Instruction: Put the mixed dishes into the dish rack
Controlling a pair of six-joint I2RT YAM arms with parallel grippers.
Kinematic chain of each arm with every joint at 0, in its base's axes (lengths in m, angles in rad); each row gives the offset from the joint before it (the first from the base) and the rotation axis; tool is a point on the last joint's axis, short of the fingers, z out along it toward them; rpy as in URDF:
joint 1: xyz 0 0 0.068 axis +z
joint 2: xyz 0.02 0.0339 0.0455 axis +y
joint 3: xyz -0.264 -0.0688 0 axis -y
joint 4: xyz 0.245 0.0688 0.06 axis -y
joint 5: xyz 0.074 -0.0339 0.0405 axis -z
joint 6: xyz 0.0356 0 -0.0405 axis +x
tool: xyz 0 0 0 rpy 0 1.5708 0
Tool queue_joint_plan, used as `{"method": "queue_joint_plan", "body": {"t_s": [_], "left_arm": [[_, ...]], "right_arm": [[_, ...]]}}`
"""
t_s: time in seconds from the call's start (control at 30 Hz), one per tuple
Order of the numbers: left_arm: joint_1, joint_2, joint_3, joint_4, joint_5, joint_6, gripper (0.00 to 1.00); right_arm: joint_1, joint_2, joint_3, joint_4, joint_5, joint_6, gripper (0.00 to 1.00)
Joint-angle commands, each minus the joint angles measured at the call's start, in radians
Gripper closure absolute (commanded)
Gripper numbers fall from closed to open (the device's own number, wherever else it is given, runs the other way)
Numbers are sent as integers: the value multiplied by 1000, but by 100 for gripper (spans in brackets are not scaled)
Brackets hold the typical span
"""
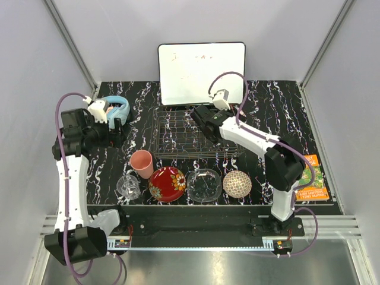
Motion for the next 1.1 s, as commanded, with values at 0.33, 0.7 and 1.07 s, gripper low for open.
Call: {"method": "queue_joint_plan", "body": {"t_s": [0.33, 0.7, 1.07], "left_arm": [[56, -10, -13, 3, 91, 37, 1], [109, -14, -24, -13, 121, 74, 1], [129, -12, -31, -22, 137, 92, 1]], "right_arm": [[10, 197, 177, 15, 133, -45, 100], [11, 305, 217, 14, 119, -40, 100], [10, 314, 235, 14, 73, -33, 44]]}}
